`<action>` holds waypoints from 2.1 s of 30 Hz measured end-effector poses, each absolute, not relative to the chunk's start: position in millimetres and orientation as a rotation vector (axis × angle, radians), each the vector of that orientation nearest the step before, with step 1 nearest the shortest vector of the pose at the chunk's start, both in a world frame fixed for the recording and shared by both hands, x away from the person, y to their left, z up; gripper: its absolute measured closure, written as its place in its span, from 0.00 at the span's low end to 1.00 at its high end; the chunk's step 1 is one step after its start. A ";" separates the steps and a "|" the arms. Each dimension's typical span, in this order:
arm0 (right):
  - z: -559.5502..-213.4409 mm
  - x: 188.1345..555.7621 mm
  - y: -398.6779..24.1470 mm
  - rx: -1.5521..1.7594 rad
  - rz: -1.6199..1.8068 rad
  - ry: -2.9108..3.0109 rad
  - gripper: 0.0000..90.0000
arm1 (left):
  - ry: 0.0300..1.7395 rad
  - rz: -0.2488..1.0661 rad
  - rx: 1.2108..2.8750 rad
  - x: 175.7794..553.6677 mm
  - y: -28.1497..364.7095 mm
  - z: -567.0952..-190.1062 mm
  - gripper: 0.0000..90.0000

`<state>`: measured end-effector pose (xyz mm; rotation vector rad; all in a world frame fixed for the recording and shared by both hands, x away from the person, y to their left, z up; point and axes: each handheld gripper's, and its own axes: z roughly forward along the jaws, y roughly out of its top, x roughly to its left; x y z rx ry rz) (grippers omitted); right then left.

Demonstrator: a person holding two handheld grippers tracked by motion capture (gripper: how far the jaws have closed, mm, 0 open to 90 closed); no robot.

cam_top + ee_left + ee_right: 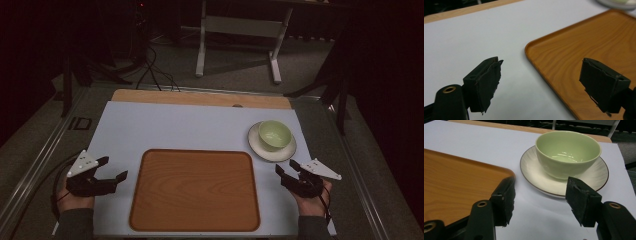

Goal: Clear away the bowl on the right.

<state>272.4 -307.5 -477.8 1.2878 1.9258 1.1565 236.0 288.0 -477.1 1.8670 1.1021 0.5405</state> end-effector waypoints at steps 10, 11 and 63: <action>-477.4 274.1 -308.0 1.288 1.154 1.912 0.44 | 1.114 0.590 1.829 234.0 296.4 -473.9 0.14; -477.2 274.1 -308.0 1.287 1.152 1.912 0.44 | 1.123 0.601 1.834 234.1 296.4 -473.9 0.14; -451.2 339.5 -319.9 1.336 1.108 1.868 0.36 | 1.217 0.684 1.793 231.2 309.2 -474.6 0.11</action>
